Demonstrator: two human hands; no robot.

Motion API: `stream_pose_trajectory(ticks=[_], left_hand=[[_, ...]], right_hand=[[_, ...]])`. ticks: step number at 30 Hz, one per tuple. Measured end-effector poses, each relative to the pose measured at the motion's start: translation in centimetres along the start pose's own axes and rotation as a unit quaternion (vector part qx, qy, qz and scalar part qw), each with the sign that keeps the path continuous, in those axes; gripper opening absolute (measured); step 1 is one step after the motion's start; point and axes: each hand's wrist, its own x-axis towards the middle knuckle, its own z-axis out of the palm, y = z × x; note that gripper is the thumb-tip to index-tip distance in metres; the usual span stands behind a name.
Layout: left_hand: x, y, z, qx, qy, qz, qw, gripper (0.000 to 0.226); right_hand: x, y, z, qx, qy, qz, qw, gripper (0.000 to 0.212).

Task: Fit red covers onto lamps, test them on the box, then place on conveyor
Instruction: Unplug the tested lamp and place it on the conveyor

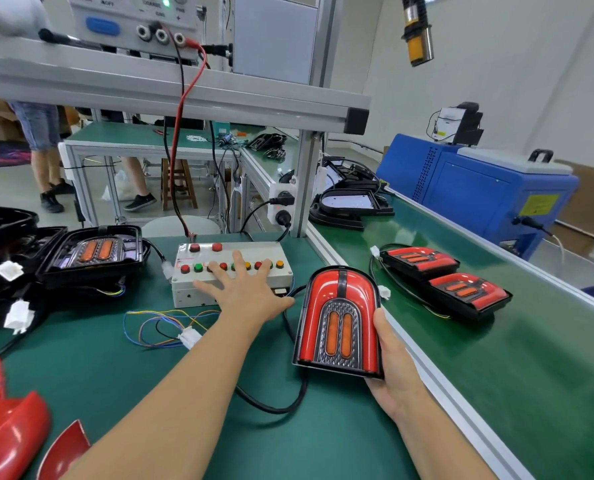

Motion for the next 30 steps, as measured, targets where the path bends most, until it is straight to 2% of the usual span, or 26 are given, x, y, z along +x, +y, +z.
stream_pose_trajectory(ticks=[9,15,30], left_hand=[[-0.2,0.22,0.12,-0.003,0.009,0.002,1.0,0.088],[-0.22,-0.05,0.02,0.003,0.022,0.018,1.0,0.084],[-0.42,-0.16,-0.03,0.0,0.02,0.026,0.999,0.081]], right_hand=[[0.25,0.05,-0.25,0.004,0.002,0.002,1.0,0.043],[0.44,0.16,-0.35,0.0,0.008,0.006,1.0,0.054],[0.55,0.38,-0.58,-0.004,0.018,0.0,1.0,0.055]])
